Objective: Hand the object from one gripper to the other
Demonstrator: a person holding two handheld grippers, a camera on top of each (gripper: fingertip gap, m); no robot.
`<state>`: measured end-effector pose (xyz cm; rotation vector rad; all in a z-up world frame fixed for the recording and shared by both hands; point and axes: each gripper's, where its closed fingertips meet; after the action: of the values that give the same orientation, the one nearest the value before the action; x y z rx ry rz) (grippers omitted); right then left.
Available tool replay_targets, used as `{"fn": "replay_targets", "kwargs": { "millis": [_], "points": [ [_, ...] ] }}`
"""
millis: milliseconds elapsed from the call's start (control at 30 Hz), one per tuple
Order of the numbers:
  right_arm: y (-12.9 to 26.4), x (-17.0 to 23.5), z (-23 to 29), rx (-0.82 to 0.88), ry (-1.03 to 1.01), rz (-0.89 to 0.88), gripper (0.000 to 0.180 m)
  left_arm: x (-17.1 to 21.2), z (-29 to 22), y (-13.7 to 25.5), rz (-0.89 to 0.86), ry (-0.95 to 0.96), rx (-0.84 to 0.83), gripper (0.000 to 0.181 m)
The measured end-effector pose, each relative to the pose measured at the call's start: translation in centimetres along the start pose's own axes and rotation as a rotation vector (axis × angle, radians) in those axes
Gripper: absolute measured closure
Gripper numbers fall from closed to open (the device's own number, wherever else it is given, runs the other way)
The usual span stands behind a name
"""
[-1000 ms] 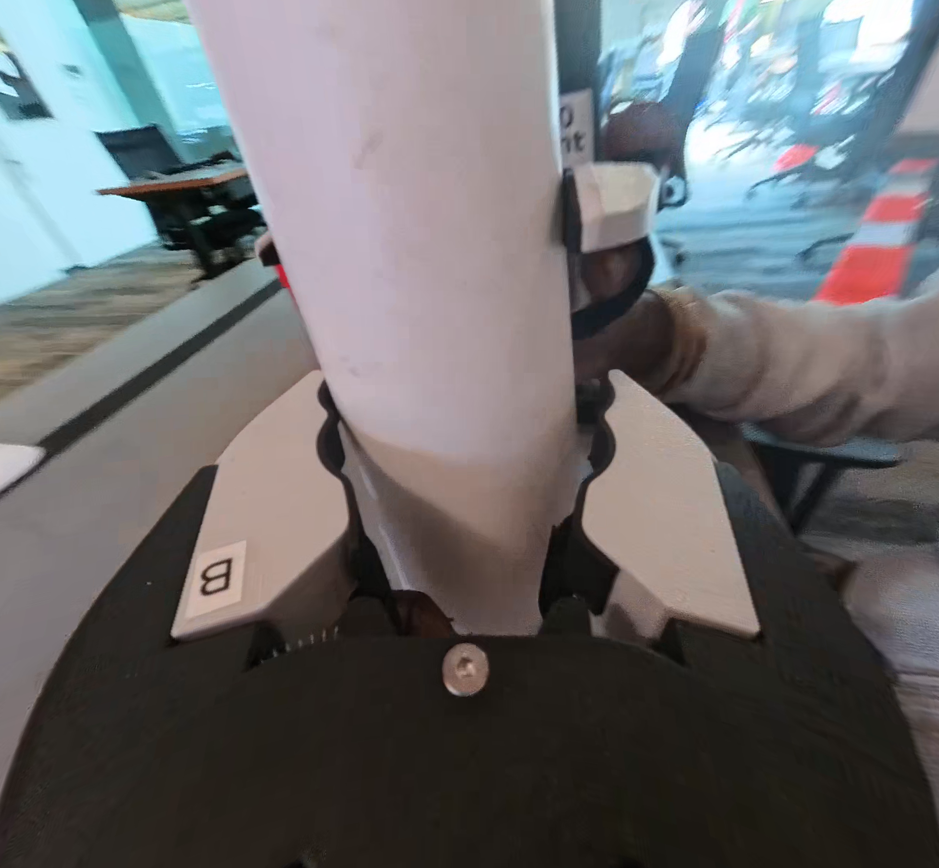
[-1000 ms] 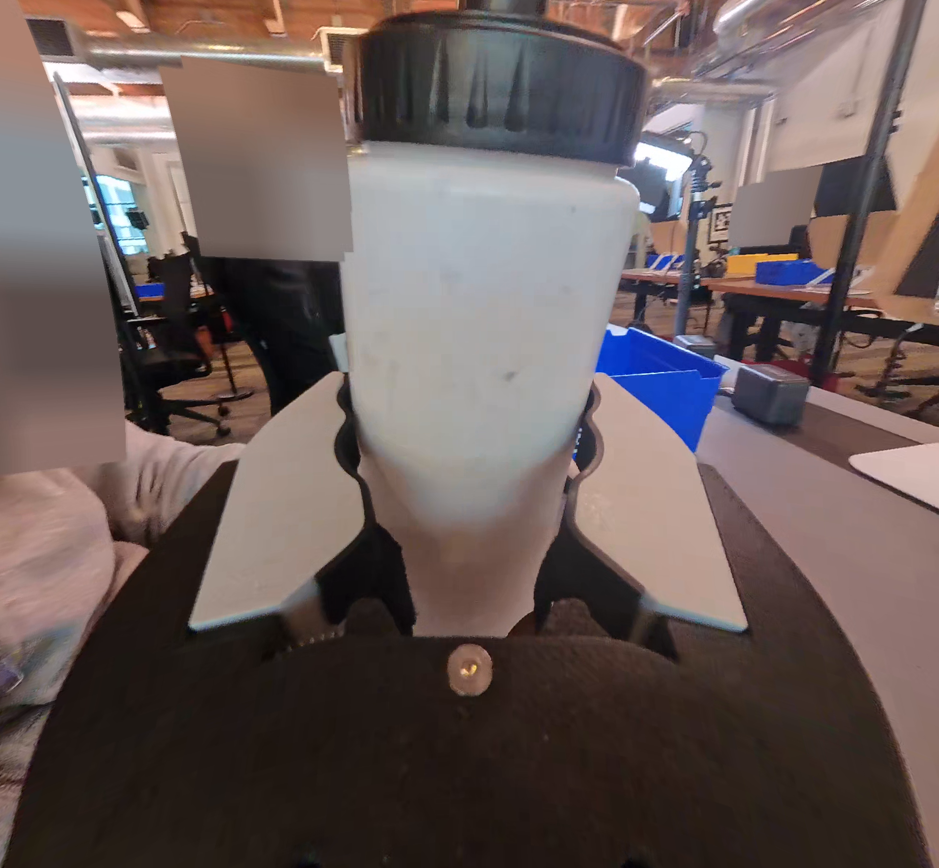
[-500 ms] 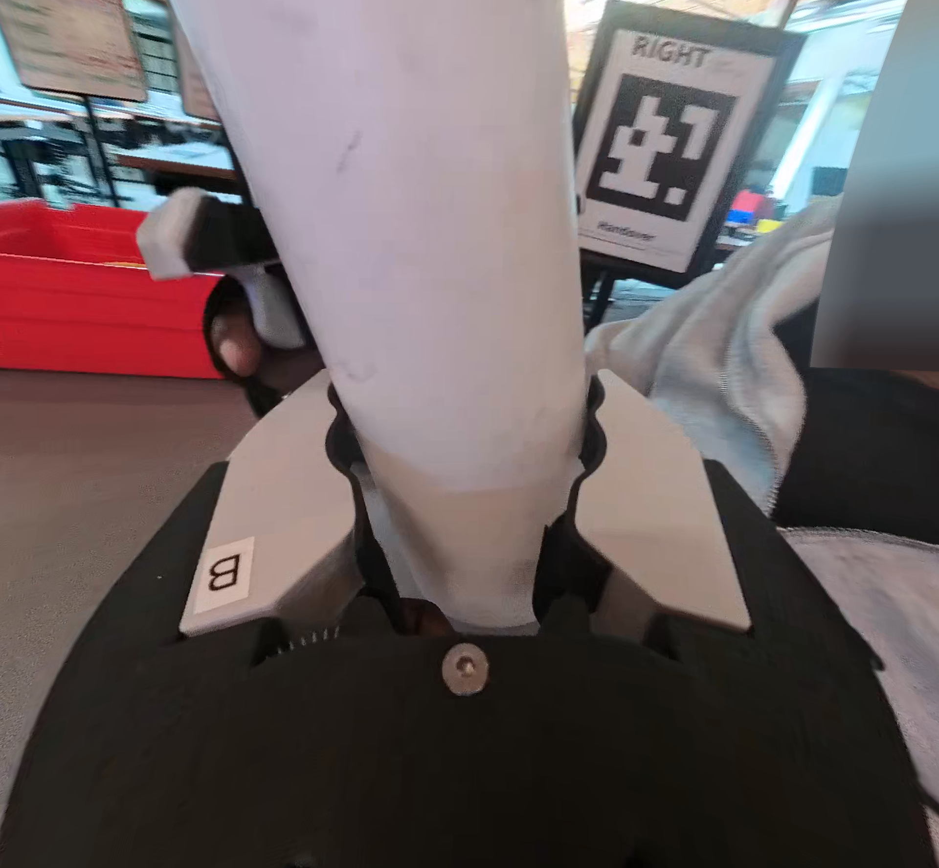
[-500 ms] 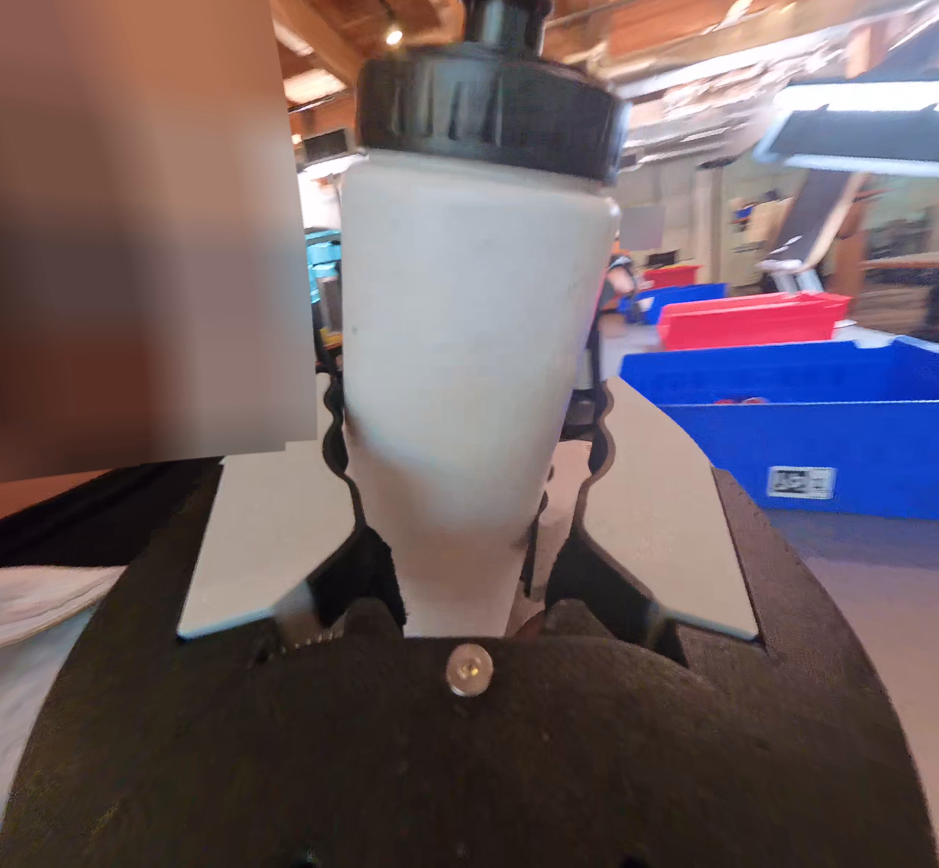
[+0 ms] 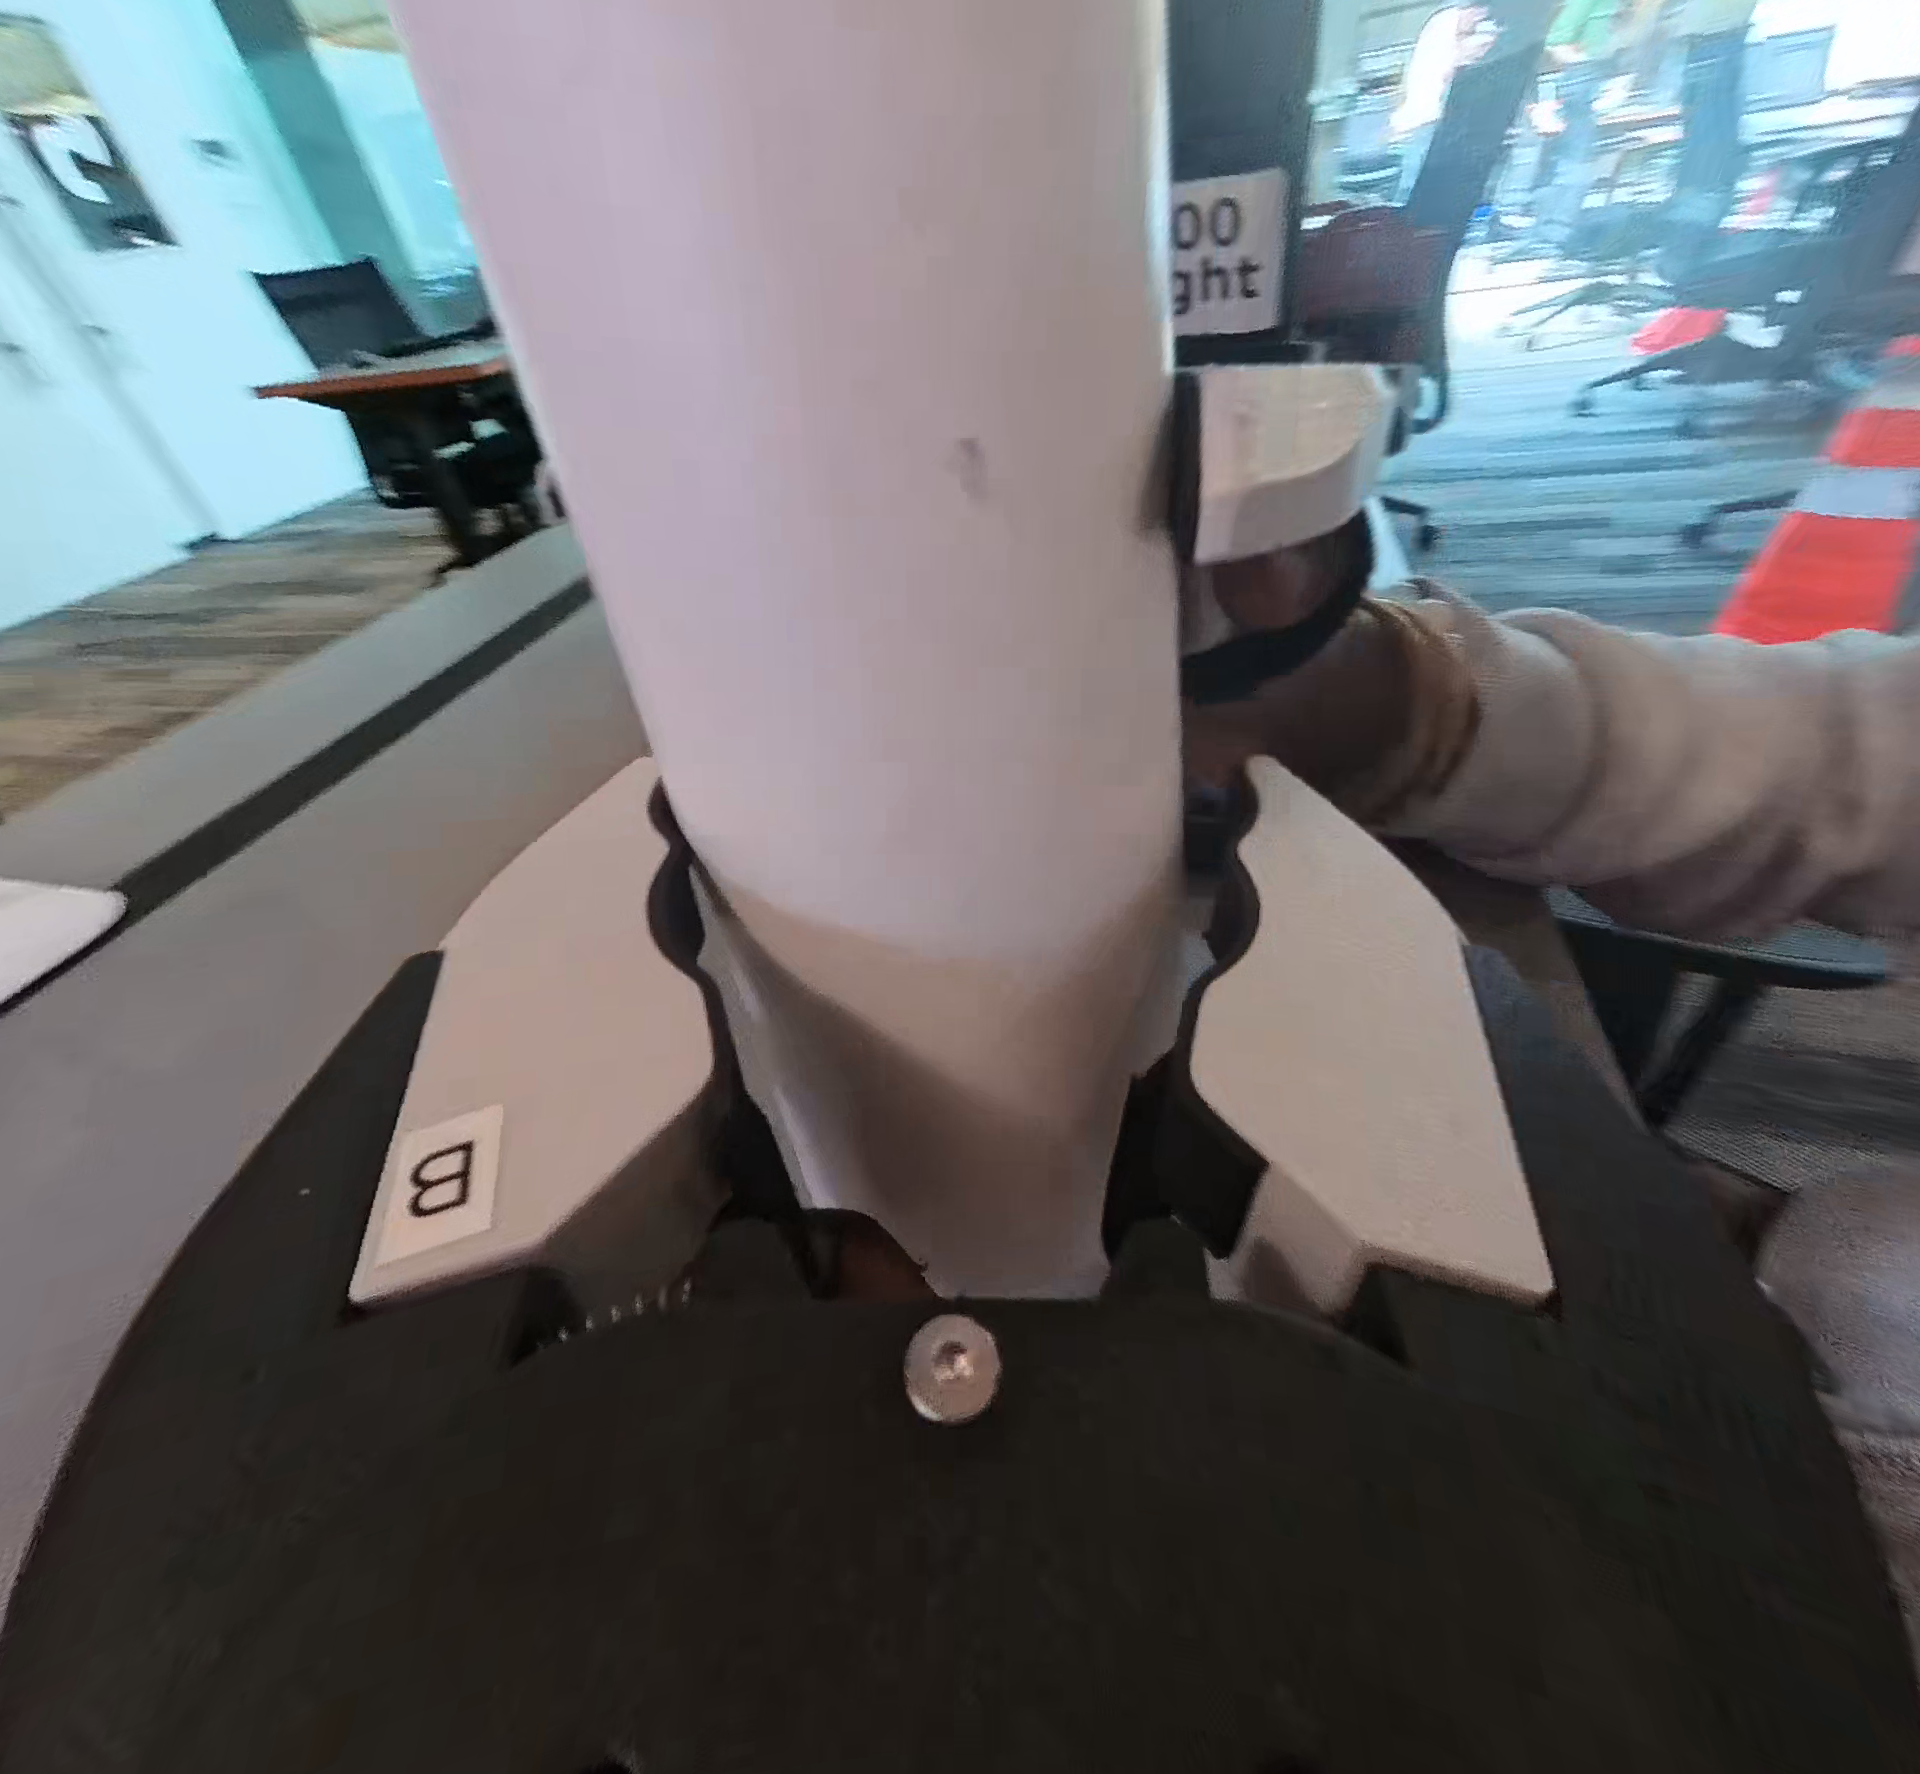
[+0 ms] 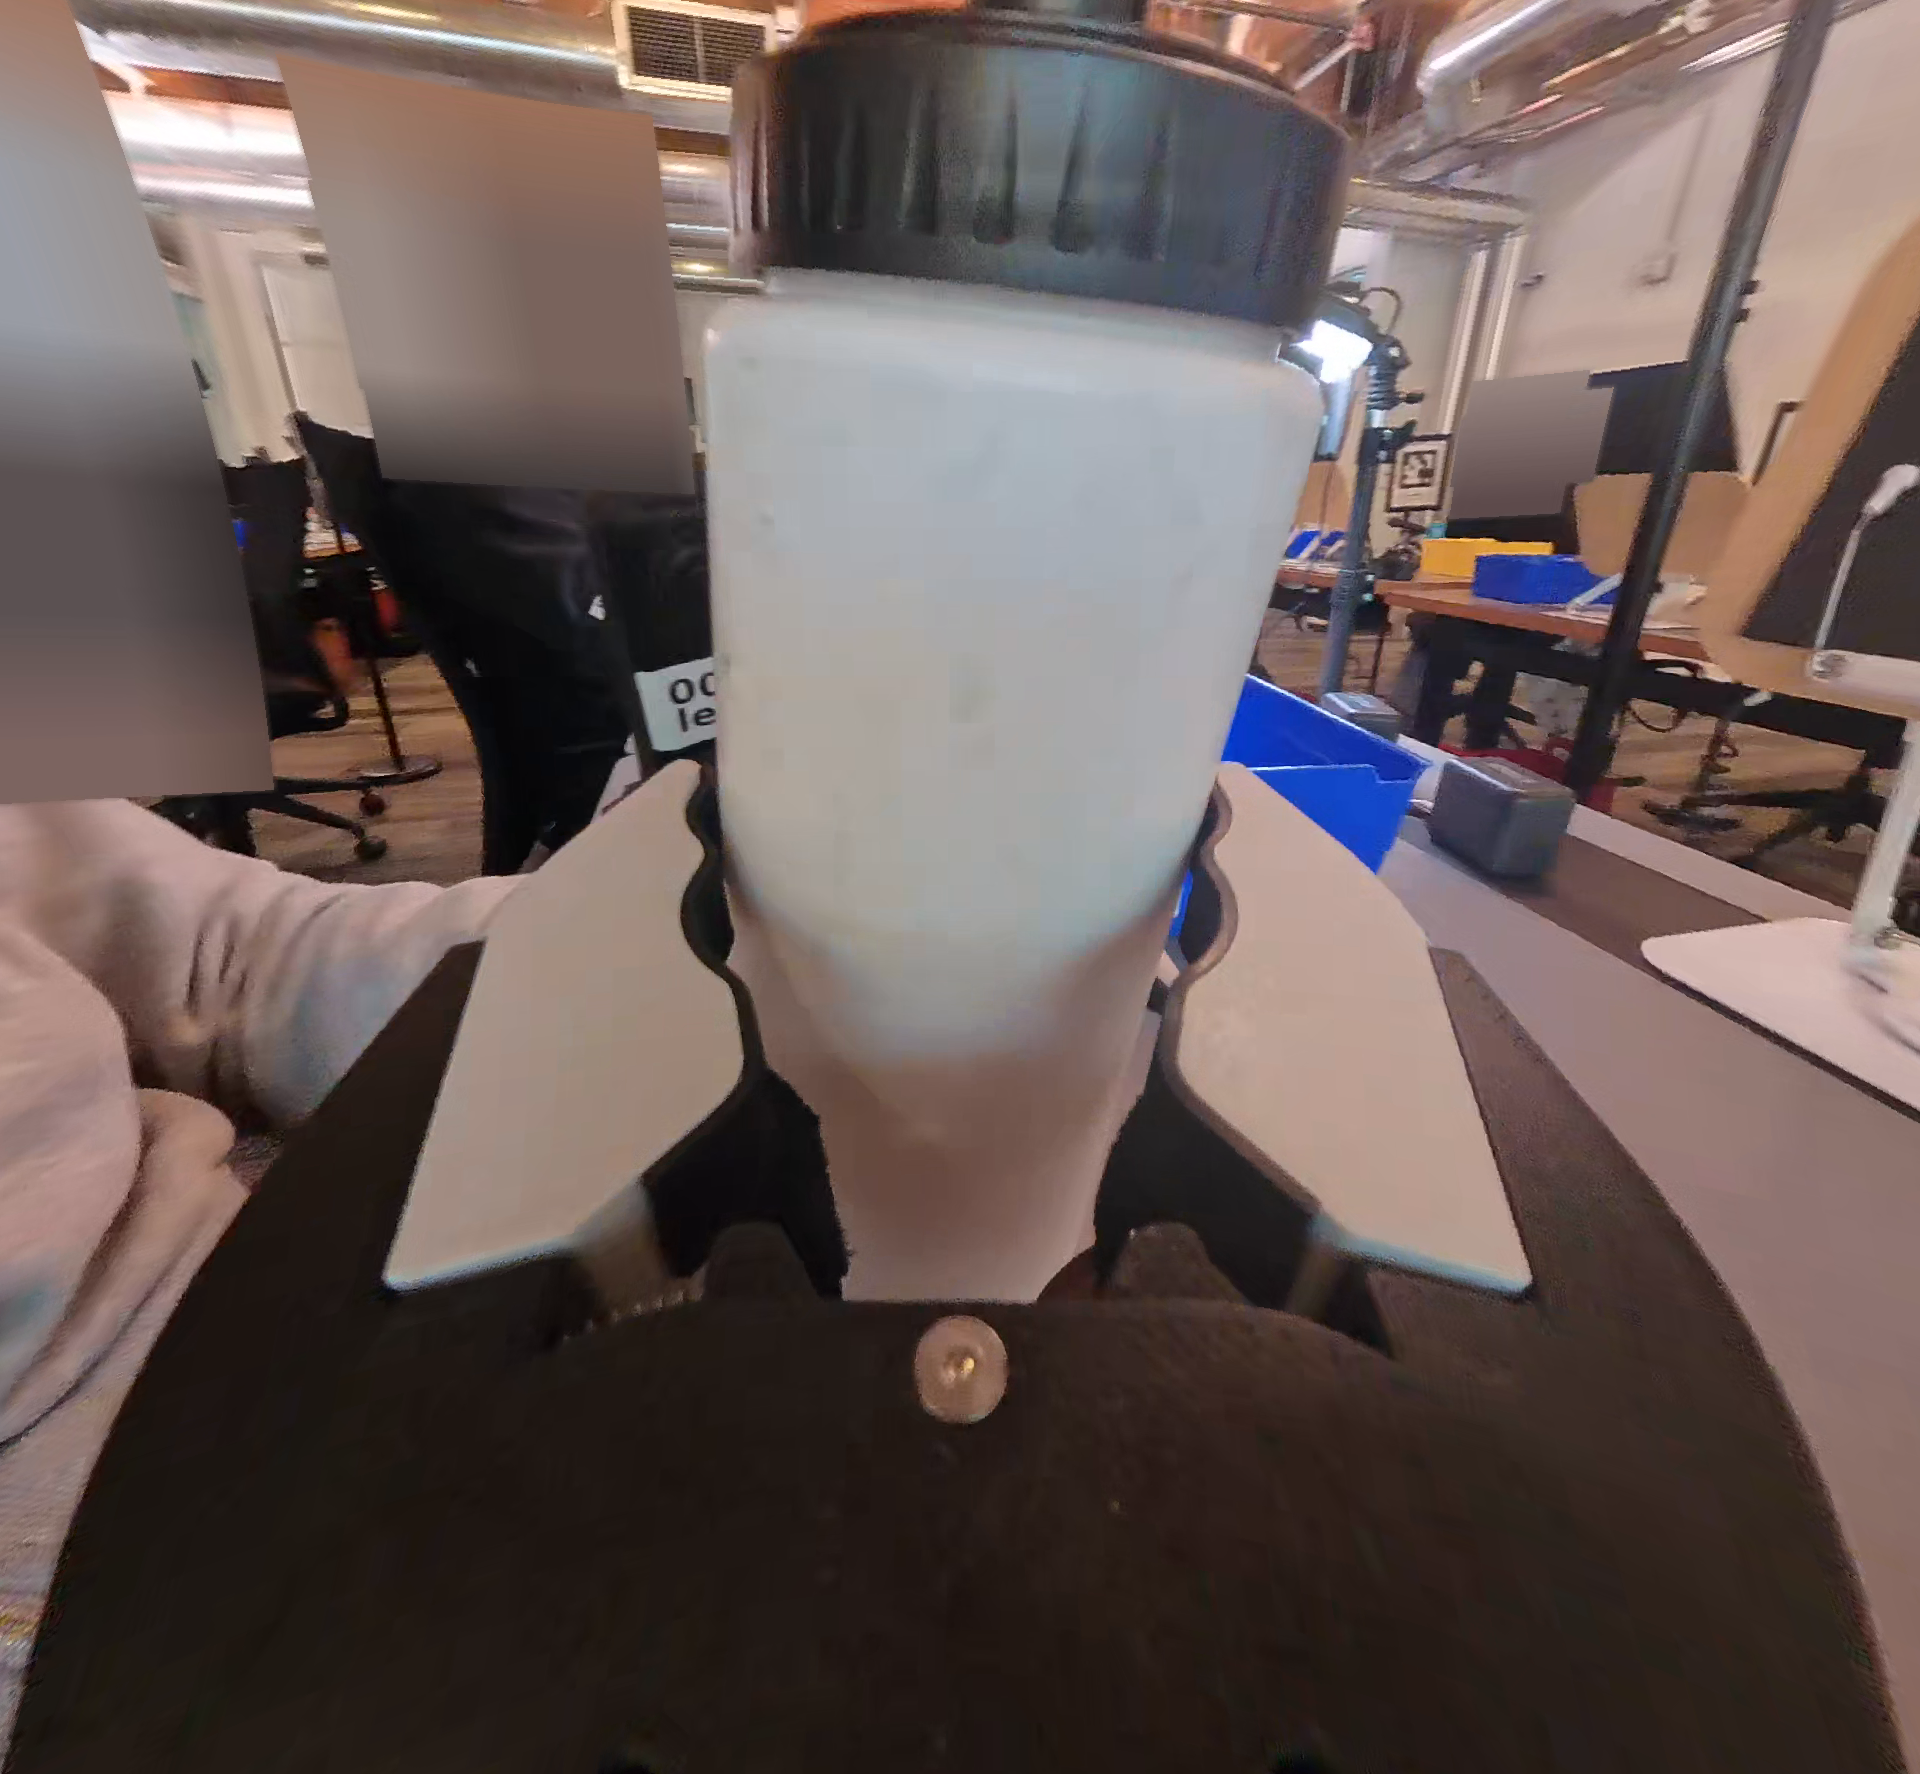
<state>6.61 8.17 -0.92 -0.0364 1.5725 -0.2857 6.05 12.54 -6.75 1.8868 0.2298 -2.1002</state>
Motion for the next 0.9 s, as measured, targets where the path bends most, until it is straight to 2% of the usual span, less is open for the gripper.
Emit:
{"fn": "replay_targets", "kwargs": {
  "millis": [33, 200, 267, 400, 467, 533, 667, 767, 900],
  "points": [
    [0.0, 0.1, -0.2, 0.012, 0.000, -0.001, 0.093, 0.0, 0.4, 0.2, -0.005, -0.004, -0.025, 0.091],
    [-0.1, -0.1, -0.1, 0.011, -0.006, -0.017, 0.093, -0.3, -0.1, 0.3, -0.028, 0.040, 0.033, 0.092],
    [0.2, -0.9, 0.9, -0.082, -0.039, -0.064, 0.096, -1.2, -1.4, 0.5, -0.091, 0.101, 0.150, 0.092],
    [1.2, -2.3, 2.7, -0.299, -0.215, -0.115, 0.082, -2.9, -4.2, 1.4, -0.198, 0.246, 0.419, 0.093],
    [1.3, -2.0, 3.7, -0.387, -0.266, -0.076, 0.082, -3.2, -5.3, 1.7, -0.211, 0.295, 0.520, 0.093],
    [1.1, -1.0, 4.6, -0.431, -0.259, -0.006, 0.094, -3.0, -6.1, 1.7, -0.191, 0.319, 0.576, 0.092],
    [1.2, -0.5, 4.9, -0.422, -0.186, 0.032, 0.095, -3.0, -5.8, 1.5, -0.195, 0.297, 0.538, 0.092],
    [0.6, -0.3, 3.4, -0.259, -0.048, 0.022, 0.096, -3.0, -3.0, 1.2, -0.225, 0.276, 0.343, 0.091],
    [0.0, 0.2, 1.1, -0.069, 0.026, 0.028, 0.096, -2.3, -0.5, 1.1, -0.173, 0.122, 0.106, 0.090]
  ]
}}
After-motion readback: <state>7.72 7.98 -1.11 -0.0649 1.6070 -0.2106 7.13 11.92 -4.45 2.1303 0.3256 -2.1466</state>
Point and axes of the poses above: each gripper's, where its closed fingertips meet, y back along the fingers, x out of its underside, z = x × y across the jaws, and after that the axes turned 6 degrees about x, right-handed
